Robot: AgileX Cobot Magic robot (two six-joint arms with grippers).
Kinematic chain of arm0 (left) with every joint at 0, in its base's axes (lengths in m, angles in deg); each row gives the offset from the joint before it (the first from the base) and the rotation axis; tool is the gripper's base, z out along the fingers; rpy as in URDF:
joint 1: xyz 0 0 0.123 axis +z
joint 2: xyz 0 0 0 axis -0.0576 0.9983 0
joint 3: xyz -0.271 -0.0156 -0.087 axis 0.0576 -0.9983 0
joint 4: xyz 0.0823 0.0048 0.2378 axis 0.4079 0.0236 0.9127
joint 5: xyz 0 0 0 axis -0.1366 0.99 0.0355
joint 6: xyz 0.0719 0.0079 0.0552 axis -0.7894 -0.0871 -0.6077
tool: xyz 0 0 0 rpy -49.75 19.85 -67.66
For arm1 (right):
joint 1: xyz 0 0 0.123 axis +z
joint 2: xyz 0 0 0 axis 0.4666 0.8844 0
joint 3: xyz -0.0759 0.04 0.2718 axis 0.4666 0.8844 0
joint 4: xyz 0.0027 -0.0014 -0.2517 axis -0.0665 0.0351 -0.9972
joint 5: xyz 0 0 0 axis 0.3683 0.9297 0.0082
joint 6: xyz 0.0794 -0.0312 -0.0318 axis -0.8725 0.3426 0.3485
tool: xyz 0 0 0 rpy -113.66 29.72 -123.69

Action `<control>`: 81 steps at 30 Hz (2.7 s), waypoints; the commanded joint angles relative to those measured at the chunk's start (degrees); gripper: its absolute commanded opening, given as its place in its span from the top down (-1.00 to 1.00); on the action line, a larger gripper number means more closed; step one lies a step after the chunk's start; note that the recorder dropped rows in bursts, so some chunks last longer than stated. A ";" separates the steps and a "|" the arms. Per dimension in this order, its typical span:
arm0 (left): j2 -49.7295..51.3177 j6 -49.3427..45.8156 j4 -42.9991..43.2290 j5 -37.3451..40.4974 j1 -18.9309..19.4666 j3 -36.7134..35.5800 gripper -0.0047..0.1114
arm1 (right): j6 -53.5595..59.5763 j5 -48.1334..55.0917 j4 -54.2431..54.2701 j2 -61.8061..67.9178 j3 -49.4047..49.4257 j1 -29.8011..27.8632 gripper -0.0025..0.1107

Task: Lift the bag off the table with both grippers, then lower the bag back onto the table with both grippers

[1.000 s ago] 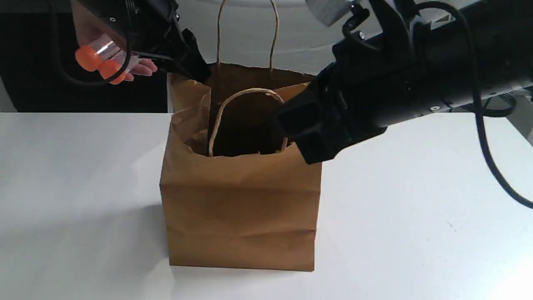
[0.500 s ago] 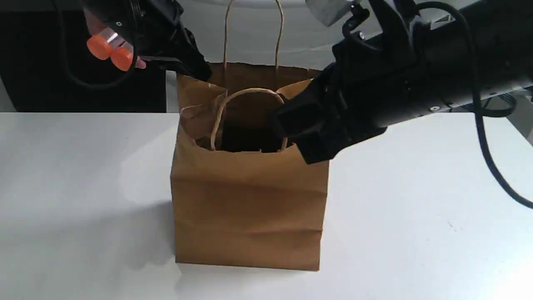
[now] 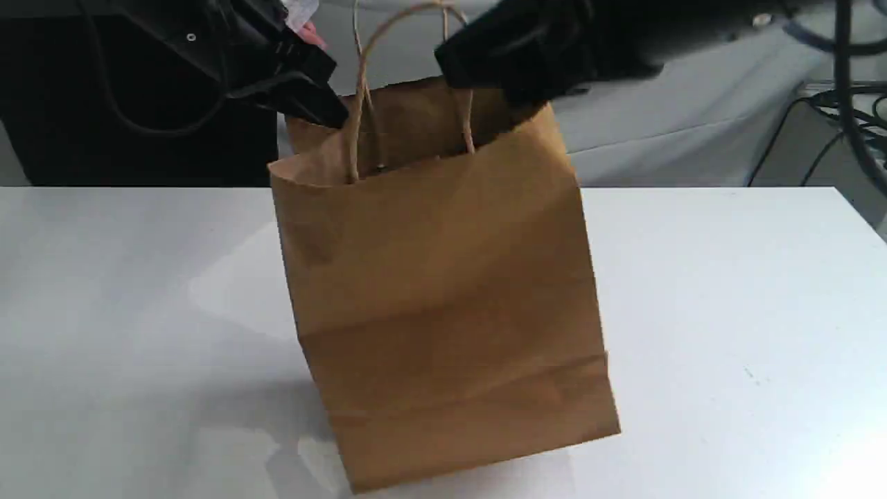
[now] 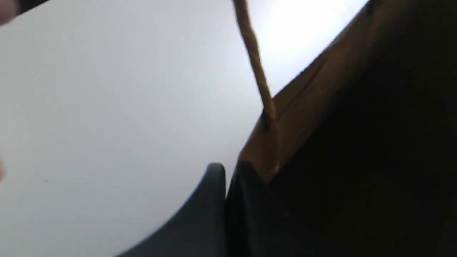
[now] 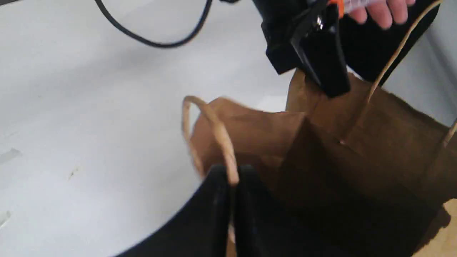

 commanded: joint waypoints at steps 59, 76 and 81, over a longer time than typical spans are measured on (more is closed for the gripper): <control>0.07 0.57 -8.55 -0.19 2.89 -0.16 0.92 | -6.87 3.20 -4.61 -0.62 -9.30 -0.04 0.96; -4.08 -6.80 -10.74 -1.81 2.78 -0.16 0.92 | 3.80 -12.37 4.24 -10.59 14.60 0.07 0.96; -4.08 -7.04 -10.50 -1.27 1.58 -0.16 0.92 | 3.94 -15.27 4.39 -12.05 21.27 0.07 0.96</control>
